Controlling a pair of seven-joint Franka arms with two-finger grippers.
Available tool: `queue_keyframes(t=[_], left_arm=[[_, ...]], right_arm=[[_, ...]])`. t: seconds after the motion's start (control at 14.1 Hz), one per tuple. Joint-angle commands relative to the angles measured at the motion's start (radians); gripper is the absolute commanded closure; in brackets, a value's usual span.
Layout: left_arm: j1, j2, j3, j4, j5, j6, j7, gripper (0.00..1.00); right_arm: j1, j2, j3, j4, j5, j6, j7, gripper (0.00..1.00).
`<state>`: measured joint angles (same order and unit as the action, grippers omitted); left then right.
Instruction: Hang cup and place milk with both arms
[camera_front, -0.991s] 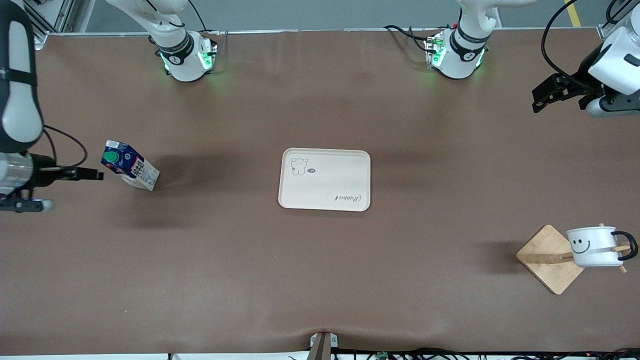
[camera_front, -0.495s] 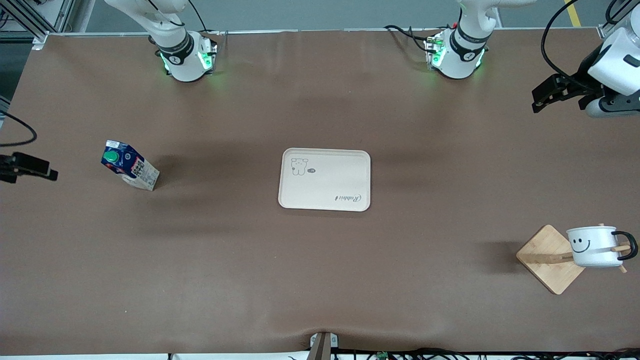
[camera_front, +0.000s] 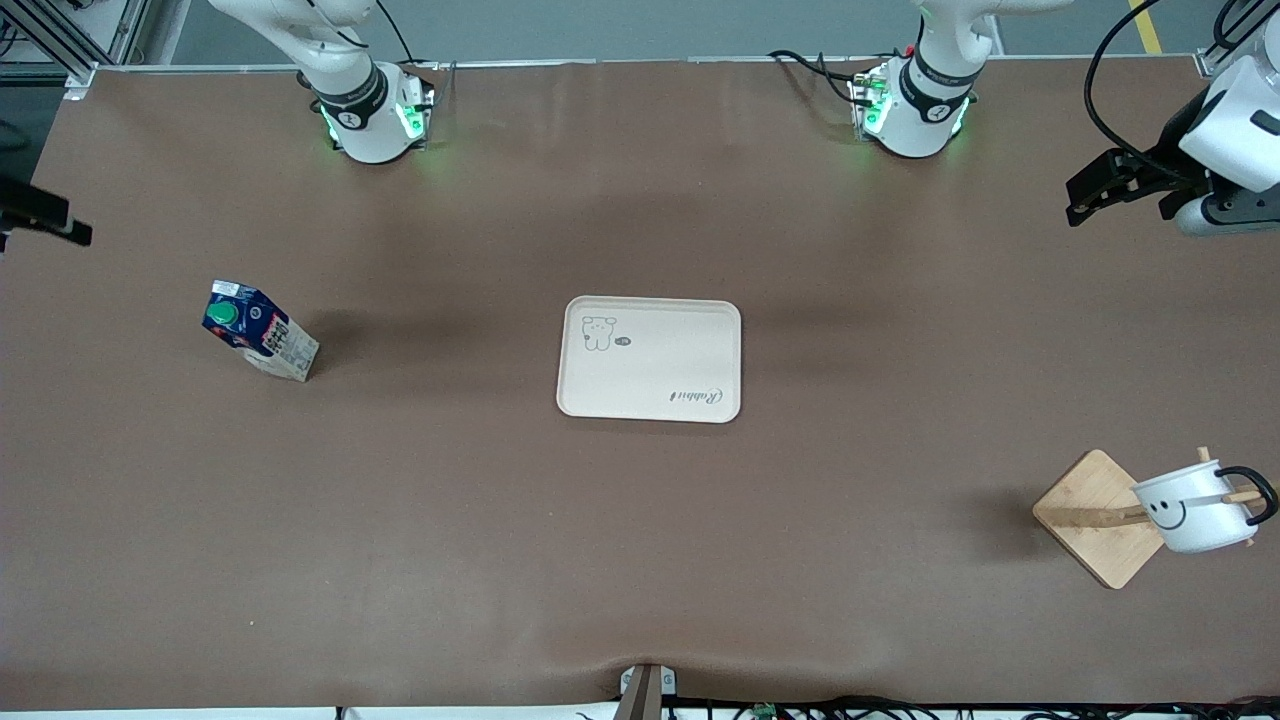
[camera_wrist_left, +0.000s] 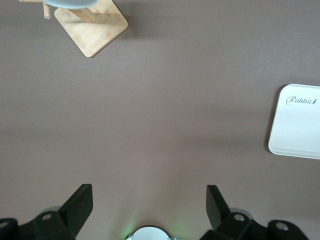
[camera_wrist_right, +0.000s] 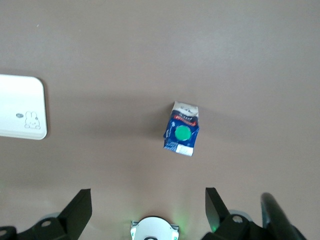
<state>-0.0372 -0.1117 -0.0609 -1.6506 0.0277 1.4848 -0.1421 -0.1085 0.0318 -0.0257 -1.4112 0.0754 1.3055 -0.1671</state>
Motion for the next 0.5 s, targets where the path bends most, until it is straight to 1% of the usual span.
queue_keyframes(t=[0.0, 0.07, 0.14, 0.28, 0.42], left_arm=[[0.005, -0.01, 0.0, 0.002, -0.006, -0.014, -0.007, 0.0], [0.005, -0.01, 0.001, 0.002, -0.006, -0.014, -0.007, 0.0], [0.007, -0.01, 0.001, 0.002, -0.006, -0.014, -0.007, 0.0], [0.014, -0.01, 0.001, 0.0, -0.006, -0.014, -0.007, 0.0], [0.014, -0.013, 0.0, -0.002, -0.006, -0.014, -0.007, 0.0]], right_arm=[[0.044, -0.216, 0.021, -0.297, -0.043, 0.118, 0.018, 0.0], [0.04, -0.219, 0.02, -0.314, -0.046, 0.11, 0.018, 0.0], [0.033, -0.213, 0.017, -0.304, -0.049, 0.116, 0.014, 0.0], [0.032, -0.181, 0.017, -0.215, -0.087, 0.116, 0.009, 0.0], [0.021, -0.164, 0.015, -0.17, -0.098, 0.118, 0.009, 0.0]])
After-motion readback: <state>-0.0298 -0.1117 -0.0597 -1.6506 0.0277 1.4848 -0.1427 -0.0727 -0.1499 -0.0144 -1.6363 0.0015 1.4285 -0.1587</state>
